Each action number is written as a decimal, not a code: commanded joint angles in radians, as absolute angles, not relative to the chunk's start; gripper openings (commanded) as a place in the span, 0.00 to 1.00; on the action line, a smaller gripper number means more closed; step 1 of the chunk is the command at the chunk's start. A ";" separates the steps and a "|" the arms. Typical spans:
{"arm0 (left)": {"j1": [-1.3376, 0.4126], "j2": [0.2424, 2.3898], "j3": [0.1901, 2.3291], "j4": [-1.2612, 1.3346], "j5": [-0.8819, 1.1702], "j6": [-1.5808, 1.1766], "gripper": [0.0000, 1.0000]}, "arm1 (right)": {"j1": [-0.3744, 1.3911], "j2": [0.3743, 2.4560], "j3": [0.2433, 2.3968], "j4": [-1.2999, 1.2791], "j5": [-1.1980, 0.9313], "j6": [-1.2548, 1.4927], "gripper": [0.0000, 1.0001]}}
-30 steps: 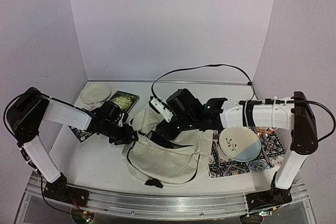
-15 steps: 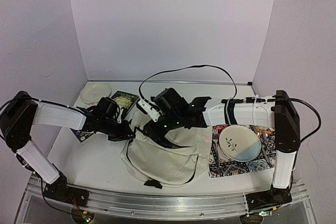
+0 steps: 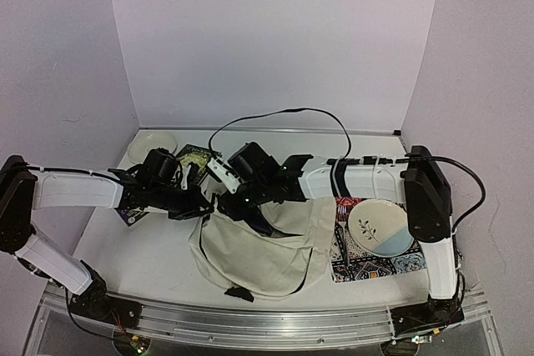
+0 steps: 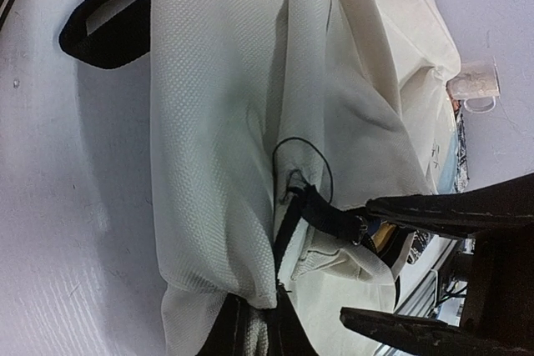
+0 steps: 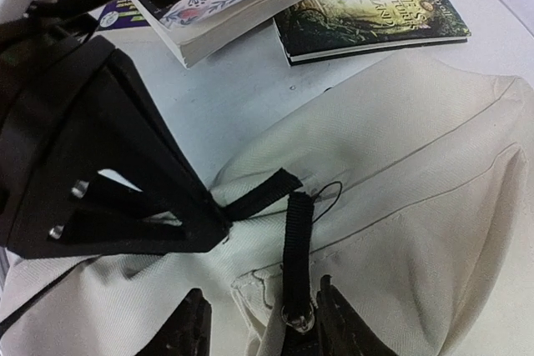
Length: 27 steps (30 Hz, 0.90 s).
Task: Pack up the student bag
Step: Pick up the lower front pocket of the student bag.
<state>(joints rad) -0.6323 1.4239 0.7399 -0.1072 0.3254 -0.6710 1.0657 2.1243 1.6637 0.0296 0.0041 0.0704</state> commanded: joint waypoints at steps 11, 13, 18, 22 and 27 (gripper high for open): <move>-0.661 1.329 0.742 -0.052 0.362 -0.670 0.00 | 1.051 2.242 1.823 -0.044 0.068 0.064 0.26; -0.661 1.327 0.734 -0.052 0.347 -0.670 0.00 | 1.050 2.232 1.821 -0.045 0.056 0.063 0.18; -0.661 1.341 0.732 -0.065 0.284 -0.657 0.00 | 1.050 2.172 1.780 -0.047 0.051 0.061 0.00; -0.655 1.359 0.740 -0.094 0.205 -0.657 0.00 | 1.050 2.098 1.713 -0.047 0.057 0.068 0.00; -0.632 1.390 0.735 -0.107 0.150 -0.686 0.00 | 1.049 2.012 1.622 -0.043 0.051 0.086 0.00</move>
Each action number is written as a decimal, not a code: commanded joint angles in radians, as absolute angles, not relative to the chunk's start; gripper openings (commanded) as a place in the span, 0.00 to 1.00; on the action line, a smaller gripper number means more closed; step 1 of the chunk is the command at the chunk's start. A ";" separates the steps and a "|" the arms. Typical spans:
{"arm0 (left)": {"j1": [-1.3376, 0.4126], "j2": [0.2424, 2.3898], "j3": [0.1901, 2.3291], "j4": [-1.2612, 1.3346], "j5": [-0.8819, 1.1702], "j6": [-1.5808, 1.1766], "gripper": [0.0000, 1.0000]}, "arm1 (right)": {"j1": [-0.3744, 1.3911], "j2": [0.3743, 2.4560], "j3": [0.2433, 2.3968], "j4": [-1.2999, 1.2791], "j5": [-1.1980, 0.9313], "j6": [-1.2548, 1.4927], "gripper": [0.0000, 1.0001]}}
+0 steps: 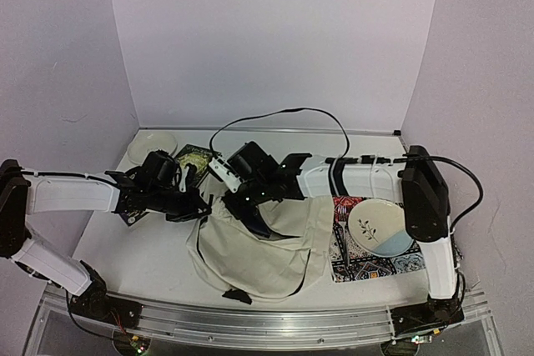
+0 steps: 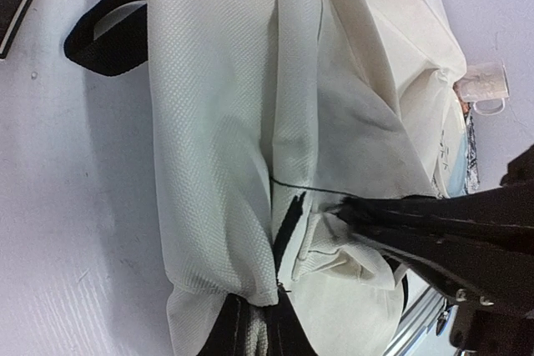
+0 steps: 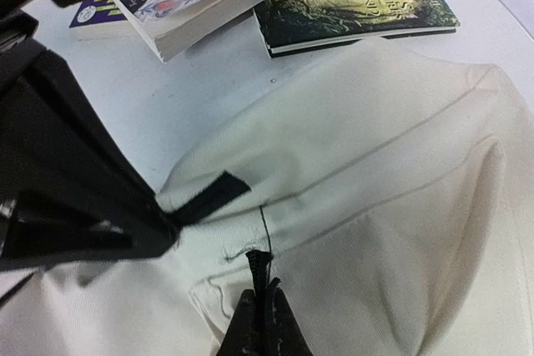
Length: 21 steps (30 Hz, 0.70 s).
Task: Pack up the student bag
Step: Pick up the lower front pocket of the student bag, then zip the lower front pocket of the student bag.
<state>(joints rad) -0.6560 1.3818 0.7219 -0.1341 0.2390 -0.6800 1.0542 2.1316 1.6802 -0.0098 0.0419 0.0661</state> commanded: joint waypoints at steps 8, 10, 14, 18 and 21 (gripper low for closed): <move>-0.597 1.431 0.730 -0.090 0.094 -0.739 0.00 | 1.050 1.943 1.457 0.003 0.052 0.119 0.00; -0.580 1.436 0.720 -0.077 0.092 -0.758 0.00 | 1.050 1.928 1.409 0.037 0.060 0.130 0.00; -0.529 1.439 0.688 -0.032 0.103 -0.796 0.00 | 1.049 1.881 1.322 0.072 0.099 0.144 0.00; -0.483 1.438 0.656 -0.004 0.126 -0.820 0.00 | 1.050 1.827 1.233 0.094 0.147 0.149 0.00; -0.455 1.437 0.646 0.023 0.136 -0.823 0.00 | 1.048 1.781 1.179 0.111 0.187 0.151 0.00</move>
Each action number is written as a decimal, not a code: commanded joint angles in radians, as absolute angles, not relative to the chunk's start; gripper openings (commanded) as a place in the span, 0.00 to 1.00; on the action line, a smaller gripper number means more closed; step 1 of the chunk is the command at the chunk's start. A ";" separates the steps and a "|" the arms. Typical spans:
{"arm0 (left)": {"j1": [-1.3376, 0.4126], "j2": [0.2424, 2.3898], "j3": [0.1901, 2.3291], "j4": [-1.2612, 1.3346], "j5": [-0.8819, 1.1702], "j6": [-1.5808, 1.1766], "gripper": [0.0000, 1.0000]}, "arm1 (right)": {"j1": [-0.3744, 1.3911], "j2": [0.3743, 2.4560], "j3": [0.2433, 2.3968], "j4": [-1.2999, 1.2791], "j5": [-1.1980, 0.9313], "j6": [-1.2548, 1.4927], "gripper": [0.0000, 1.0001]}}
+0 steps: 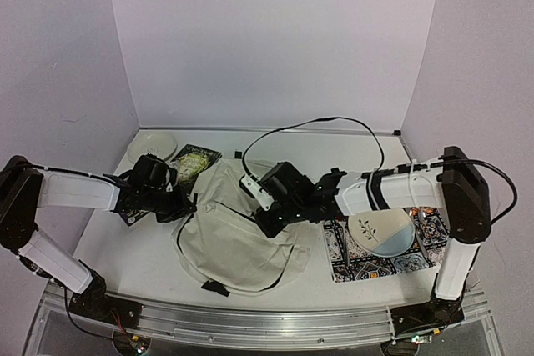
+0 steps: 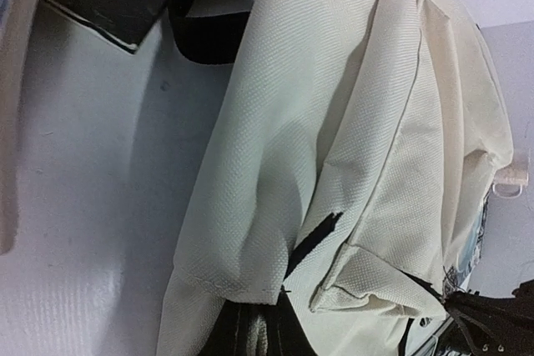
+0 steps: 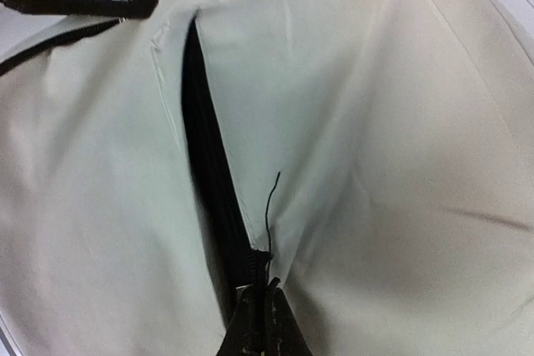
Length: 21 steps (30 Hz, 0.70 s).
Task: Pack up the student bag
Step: Zip the lower front pocket of the student bag.
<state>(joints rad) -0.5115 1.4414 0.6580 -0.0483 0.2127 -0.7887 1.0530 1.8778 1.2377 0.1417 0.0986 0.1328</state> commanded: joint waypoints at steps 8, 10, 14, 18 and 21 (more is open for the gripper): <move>-0.378 1.439 0.636 0.026 0.143 -0.803 0.00 | 0.999 1.699 1.020 0.148 0.249 0.177 0.00; -0.366 1.444 0.631 0.026 0.134 -0.798 0.00 | 0.973 1.691 0.978 0.167 0.246 0.192 0.00; -0.366 1.478 0.630 0.056 0.176 -0.793 0.00 | 0.940 1.713 0.973 0.200 0.158 0.213 0.00; -0.367 1.479 0.625 0.084 0.216 -0.785 0.00 | 0.940 1.744 1.030 0.213 0.105 0.201 0.00; -0.365 1.446 0.624 0.050 0.166 -0.772 0.00 | 0.935 1.744 1.035 0.213 0.167 0.190 0.00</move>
